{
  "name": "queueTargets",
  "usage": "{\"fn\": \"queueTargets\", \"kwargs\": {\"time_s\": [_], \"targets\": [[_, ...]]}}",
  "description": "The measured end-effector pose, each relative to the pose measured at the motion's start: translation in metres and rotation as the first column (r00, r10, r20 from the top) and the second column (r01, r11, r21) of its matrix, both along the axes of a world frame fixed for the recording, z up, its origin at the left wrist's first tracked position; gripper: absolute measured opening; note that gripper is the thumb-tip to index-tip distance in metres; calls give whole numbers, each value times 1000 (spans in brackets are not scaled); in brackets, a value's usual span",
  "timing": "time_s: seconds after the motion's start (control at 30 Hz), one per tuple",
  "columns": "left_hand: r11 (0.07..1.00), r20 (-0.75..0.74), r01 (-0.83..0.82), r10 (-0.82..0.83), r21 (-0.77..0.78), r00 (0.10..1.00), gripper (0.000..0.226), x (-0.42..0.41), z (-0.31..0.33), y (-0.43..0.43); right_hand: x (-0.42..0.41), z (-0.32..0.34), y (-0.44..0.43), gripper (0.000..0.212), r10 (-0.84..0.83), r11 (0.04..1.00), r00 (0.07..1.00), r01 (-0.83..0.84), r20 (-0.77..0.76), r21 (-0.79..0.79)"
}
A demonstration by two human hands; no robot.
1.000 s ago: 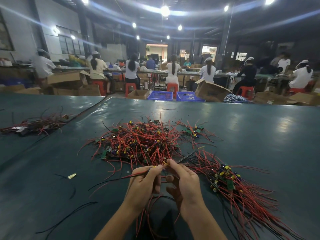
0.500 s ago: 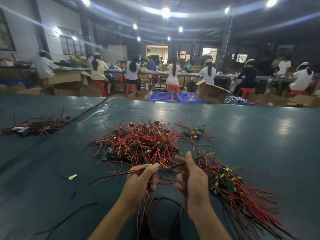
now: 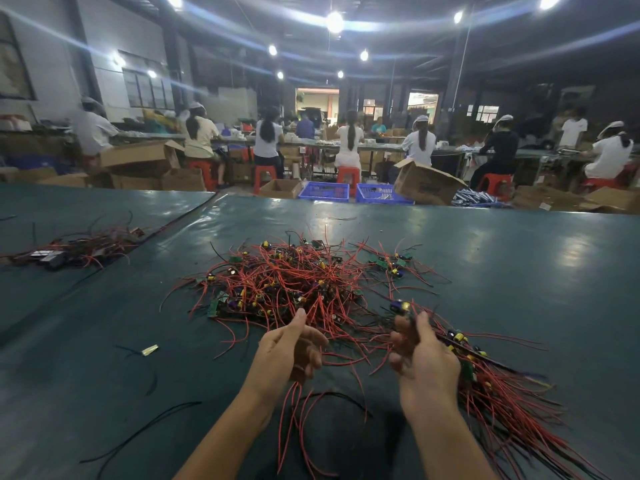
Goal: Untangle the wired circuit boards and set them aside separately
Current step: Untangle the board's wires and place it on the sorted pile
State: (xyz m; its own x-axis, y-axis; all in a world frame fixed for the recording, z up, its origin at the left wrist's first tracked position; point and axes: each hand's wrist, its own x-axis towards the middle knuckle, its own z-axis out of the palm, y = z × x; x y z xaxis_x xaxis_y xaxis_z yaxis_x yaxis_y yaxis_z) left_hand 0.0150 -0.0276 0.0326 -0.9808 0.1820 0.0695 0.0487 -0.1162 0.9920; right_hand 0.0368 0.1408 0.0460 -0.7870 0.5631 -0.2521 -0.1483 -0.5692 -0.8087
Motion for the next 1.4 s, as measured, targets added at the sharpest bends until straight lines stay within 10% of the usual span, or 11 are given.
{"fn": "queueTargets", "kwargs": {"time_s": [0.3, 0.5, 0.57, 0.67, 0.83, 1.17, 1.4], "targets": [[964, -143, -174, 146, -203, 979, 47, -7, -12, -4, -5, -6, 18, 11, -76, 983, 994, 87, 76, -161], [634, -430, -365, 56, -682, 901, 10, -13, -34, -13, -10, -13, 7, 16, 8, 1000, 999, -9, 40, 22], [647, -427, -342, 28, -681, 904, 10, -15, -40, -13, -12, -19, -5, 14, 28, 932, 999, -42, 43, 360], [672, -461, -379, 63, -636, 885, 11, -19, -44, -16, -21, -30, -24, 22, 116, 579, 987, -160, 114, 799], [797, -494, -375, 112, -473, 862, 25, -28, -45, -20, -50, -30, -41, 44, 176, 134, 940, -315, 291, 939], [858, -517, -310, 61, -410, 854, 39, -32, -52, -22, -92, -24, -39, 35, 40, 5, 825, -564, 564, 826], [872, -510, -291, 57, -393, 858, 39, -31, -51, -23, -68, -30, -43, 34, 2, 83, 992, -126, 126, 989]]}}
